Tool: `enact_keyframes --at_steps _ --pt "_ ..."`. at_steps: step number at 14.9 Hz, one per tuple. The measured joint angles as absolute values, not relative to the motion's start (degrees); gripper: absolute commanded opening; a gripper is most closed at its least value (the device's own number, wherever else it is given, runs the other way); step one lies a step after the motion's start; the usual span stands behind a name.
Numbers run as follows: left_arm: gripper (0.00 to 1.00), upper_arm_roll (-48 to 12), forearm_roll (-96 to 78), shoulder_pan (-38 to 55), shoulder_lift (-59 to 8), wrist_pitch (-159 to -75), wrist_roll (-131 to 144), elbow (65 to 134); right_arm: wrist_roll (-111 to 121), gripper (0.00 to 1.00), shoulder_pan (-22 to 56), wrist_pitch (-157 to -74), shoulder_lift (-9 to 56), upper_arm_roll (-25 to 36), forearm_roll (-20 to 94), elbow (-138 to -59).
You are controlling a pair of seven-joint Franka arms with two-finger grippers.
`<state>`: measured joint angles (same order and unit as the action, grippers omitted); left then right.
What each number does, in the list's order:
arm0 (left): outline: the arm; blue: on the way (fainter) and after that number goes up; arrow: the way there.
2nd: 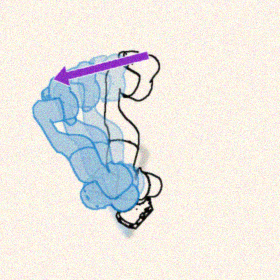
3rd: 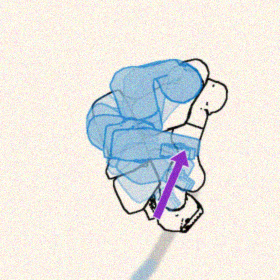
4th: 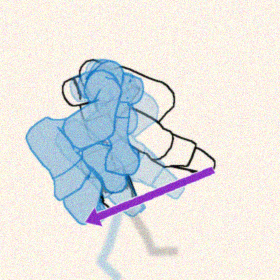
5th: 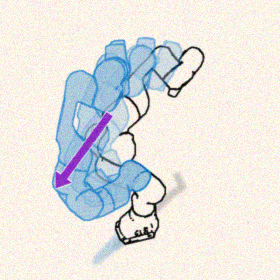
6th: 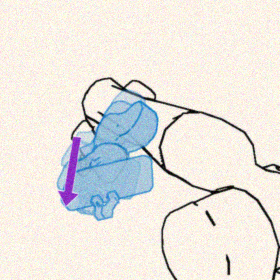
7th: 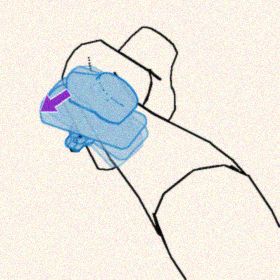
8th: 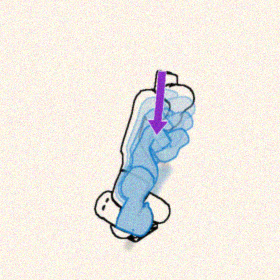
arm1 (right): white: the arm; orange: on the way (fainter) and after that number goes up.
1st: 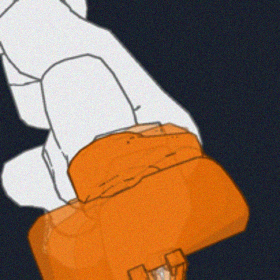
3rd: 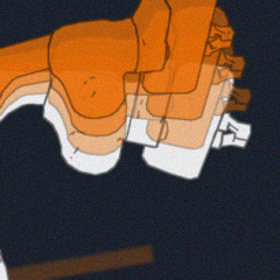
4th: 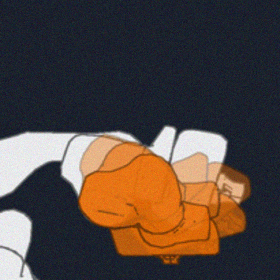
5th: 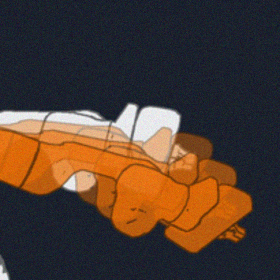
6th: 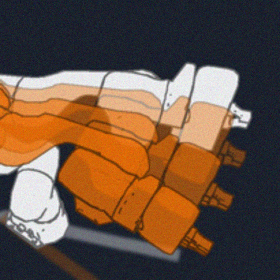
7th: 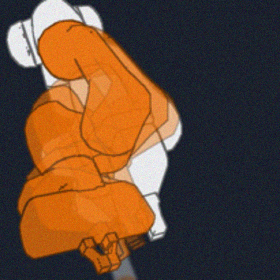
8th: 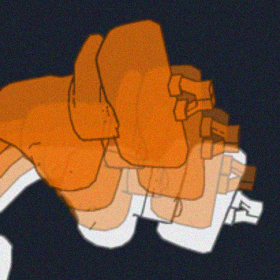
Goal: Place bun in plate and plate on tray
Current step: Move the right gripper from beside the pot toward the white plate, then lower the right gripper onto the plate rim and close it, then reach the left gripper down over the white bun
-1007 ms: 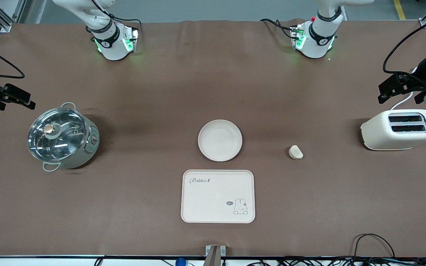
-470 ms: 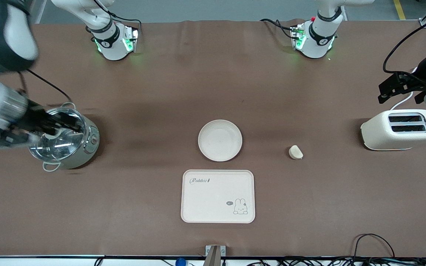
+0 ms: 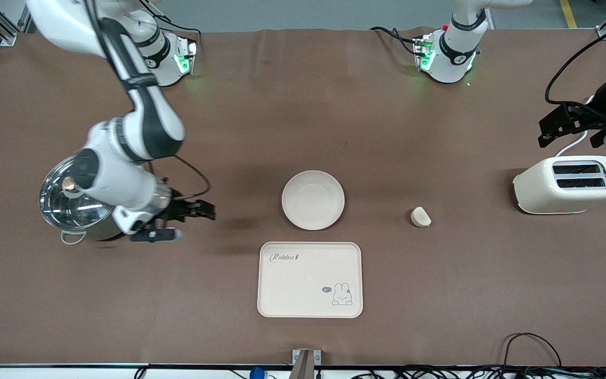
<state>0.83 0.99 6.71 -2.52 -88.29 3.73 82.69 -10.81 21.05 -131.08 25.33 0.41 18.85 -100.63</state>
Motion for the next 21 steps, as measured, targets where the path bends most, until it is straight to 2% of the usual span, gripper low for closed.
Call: enact_keyframes --at_steps 9,13,17,21 --pt "1.00 0.8 1.0 6.7 -2.6 -88.1 3.6 83.5 -23.4 1.00 35.4 -145.1 35.3 0.4 20.3 -100.7" --pt "1.00 0.7 -1.6 6.8 -5.0 -88.9 5.5 87.7 -25.3 1.00 37.7 -147.1 36.8 0.5 20.3 -100.6" --pt "1.00 -2.2 -4.2 8.4 -14.0 -97.2 9.5 90.6 -25.3 1.00 37.6 -147.1 36.8 1.0 20.3 -100.6" --pt "1.00 -5.5 -4.2 9.7 -22.9 -115.4 10.4 98.0 -25.3 1.00 37.6 -147.1 36.8 1.0 20.3 -100.5"
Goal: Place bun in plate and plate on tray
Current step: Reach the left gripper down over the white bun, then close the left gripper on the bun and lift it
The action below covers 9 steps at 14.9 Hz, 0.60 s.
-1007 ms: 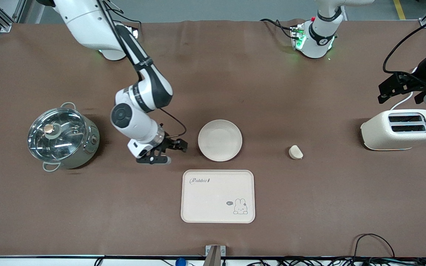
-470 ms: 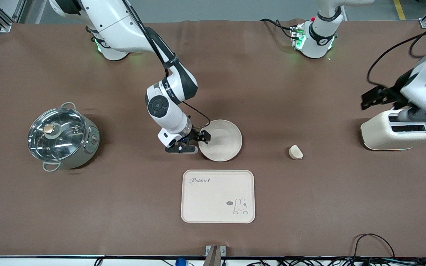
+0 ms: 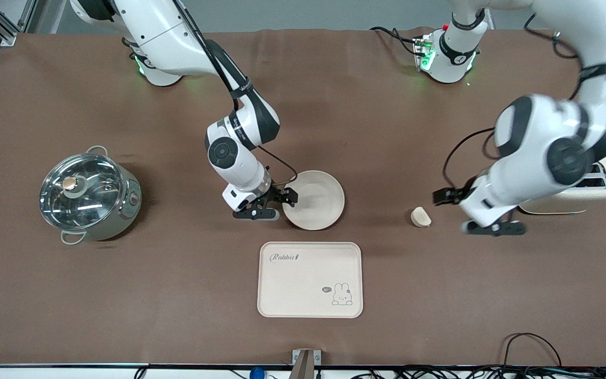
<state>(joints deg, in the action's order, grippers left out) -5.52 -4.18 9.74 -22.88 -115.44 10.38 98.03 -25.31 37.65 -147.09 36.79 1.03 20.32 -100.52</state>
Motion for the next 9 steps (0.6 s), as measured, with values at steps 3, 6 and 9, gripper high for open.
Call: enact_keyframes --at_steps 3,6,9 --pt "1.00 -6.0 -3.4 10.0 -28.5 -123.1 10.0 101.6 -25.3 1.00 37.7 -147.1 36.8 1.1 20.3 -100.5" --pt "1.00 -6.0 -1.3 9.9 -31.1 -131.3 9.9 105.3 -25.3 1.00 37.6 -147.2 36.8 1.1 20.3 -100.7" --pt "0.90 -6.0 -1.2 9.9 -31.2 -136.4 9.8 109.3 -25.3 1.00 37.6 -148.5 36.8 1.1 20.3 -101.5"
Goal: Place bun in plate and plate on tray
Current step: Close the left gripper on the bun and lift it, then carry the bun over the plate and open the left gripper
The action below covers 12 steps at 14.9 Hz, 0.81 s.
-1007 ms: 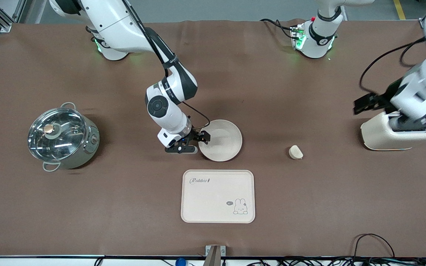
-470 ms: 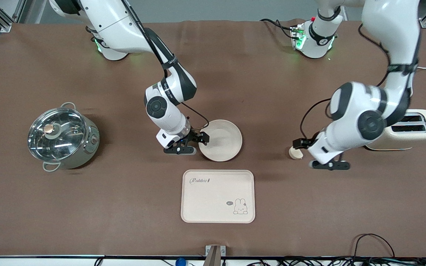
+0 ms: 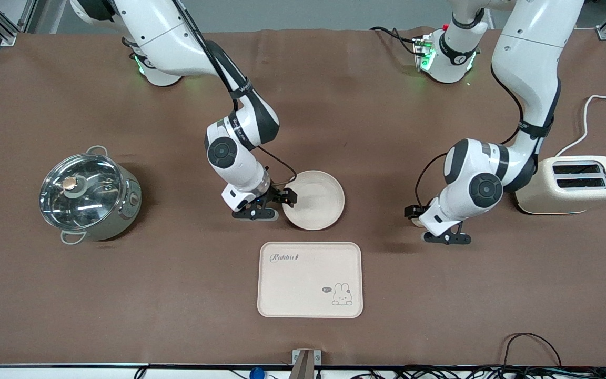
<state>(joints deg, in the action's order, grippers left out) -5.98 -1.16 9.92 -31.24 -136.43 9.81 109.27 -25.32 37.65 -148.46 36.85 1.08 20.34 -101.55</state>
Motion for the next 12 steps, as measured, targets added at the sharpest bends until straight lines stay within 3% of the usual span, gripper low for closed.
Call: enact_keyframes --at_steps 4,5,7,11,12 --pt "0.33 -6.5 -1.2 9.9 -31.2 -139.2 9.8 110.8 -25.3 1.00 37.6 -148.8 36.9 1.1 20.3 -101.8" --pt "0.24 -6.6 -1.2 9.9 -31.2 -139.3 9.8 110.9 -25.3 1.00 37.7 -148.8 36.9 1.1 20.3 -101.8" --pt "0.13 -6.6 -1.2 9.9 -31.2 -139.4 9.8 111.0 -25.3 1.00 37.7 -148.8 36.9 1.1 20.3 -101.8" --pt "0.06 -6.8 -1.2 9.9 -31.1 -139.6 9.8 110.9 -25.3 0.97 38.7 -150.8 37.3 0.9 20.3 -102.0" --pt "0.06 -7.6 -1.2 9.8 -30.9 -139.6 10.5 110.7 -25.3 0.88 39.0 -151.2 37.6 0.9 20.3 -102.0"
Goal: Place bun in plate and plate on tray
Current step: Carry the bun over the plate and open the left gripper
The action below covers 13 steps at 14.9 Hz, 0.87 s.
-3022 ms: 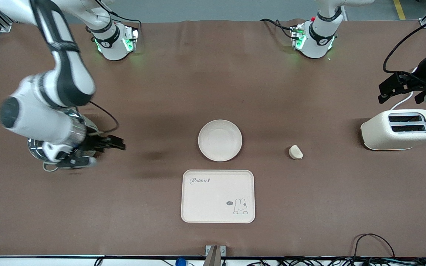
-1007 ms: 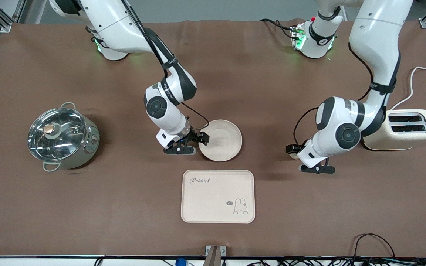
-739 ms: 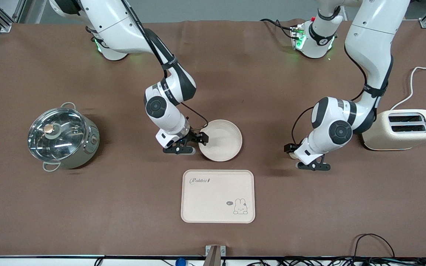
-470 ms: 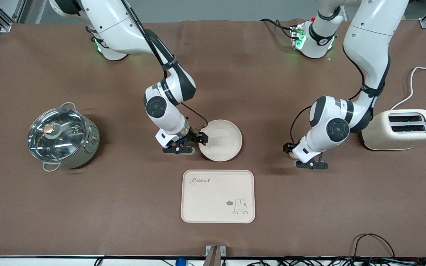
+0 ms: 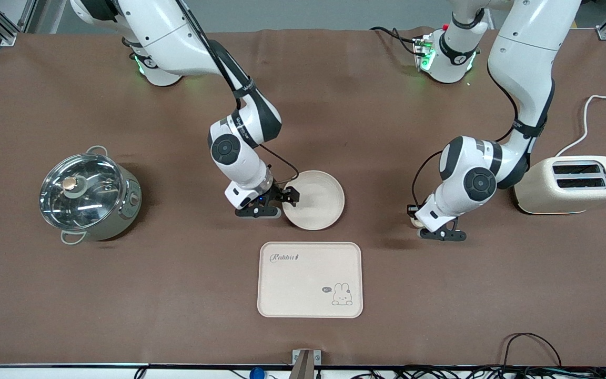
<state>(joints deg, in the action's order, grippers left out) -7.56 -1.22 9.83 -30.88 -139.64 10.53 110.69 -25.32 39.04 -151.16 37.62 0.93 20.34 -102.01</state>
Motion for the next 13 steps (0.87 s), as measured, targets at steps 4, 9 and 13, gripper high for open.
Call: enact_keyframes --at_steps 4,9,13 --pt "0.06 -13.9 -1.3 12.6 -30.3 -131.4 26.5 102.0 -25.3 0.47 40.0 -152.0 38.6 0.9 20.3 -102.7" --pt "0.10 -14.3 -1.3 23.1 -35.1 -126.5 44.6 92.1 -25.3 0.00 40.0 -152.2 38.6 1.0 20.3 -103.1" --pt "1.00 -14.2 -1.2 27.2 -42.6 -129.4 48.5 88.1 -25.3 0.00 40.1 -152.3 38.3 0.9 20.4 -103.1"
